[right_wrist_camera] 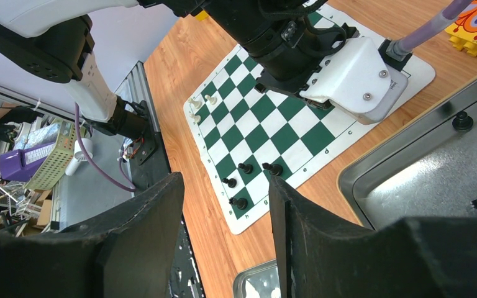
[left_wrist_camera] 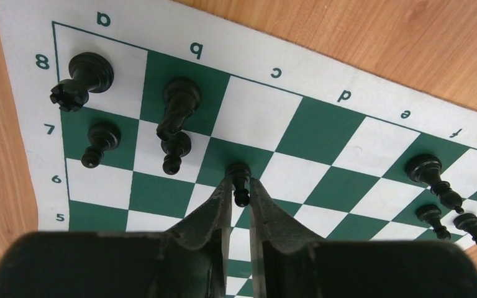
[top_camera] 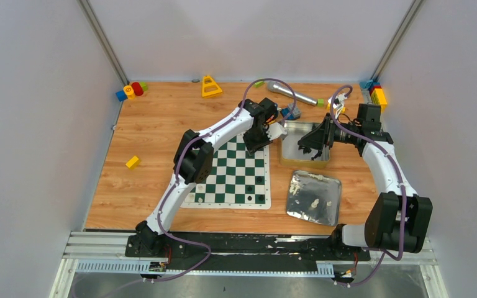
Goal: Set up the chess pieces on the board
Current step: Move the chess piece to the chessboard, then pick up the chess piece from the storage box.
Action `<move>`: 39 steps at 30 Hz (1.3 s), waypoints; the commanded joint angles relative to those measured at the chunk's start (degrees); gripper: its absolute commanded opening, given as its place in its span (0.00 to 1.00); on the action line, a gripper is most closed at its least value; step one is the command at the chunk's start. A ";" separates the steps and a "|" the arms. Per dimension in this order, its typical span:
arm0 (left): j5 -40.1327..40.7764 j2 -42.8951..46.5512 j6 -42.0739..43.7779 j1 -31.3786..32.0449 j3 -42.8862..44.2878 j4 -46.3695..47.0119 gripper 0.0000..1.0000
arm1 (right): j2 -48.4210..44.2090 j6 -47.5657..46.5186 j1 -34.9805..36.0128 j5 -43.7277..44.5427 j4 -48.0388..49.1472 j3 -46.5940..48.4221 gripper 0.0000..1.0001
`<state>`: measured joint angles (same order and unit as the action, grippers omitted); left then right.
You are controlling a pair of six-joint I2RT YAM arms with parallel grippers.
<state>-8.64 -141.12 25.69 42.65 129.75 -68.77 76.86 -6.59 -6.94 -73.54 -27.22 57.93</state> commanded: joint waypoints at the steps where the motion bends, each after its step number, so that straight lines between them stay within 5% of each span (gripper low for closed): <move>1: 0.43 1.44 -0.88 -0.18 0.35 0.99 0.26 | 0.19 -1.50 -0.36 -1.48 0.74 -0.14 0.54; 10: 1.21 5.73 -0.90 -0.25 -0.85 1.62 0.36 | -0.34 -1.33 -0.36 2.93 0.71 0.14 0.54; 21: -0.37 14.90 -1.42 -2.27 -5.03 4.16 0.41 | 4.05 -3.72 3.00 27.84 -0.06 3.78 0.55; 28: -2.44 23.82 -0.42 -3.79 -10.84 7.01 0.42 | 15.03 -10.95 8.93 37.18 1.94 10.09 0.53; 39: -2.35 34.44 1.59 -5.25 -21.02 11.41 0.45 | 30.38 -27.86 11.63 40.48 2.00 18.53 0.53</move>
<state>-9.47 -110.69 26.46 38.11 111.02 -60.34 104.57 -25.98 3.75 -34.48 -26.79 72.90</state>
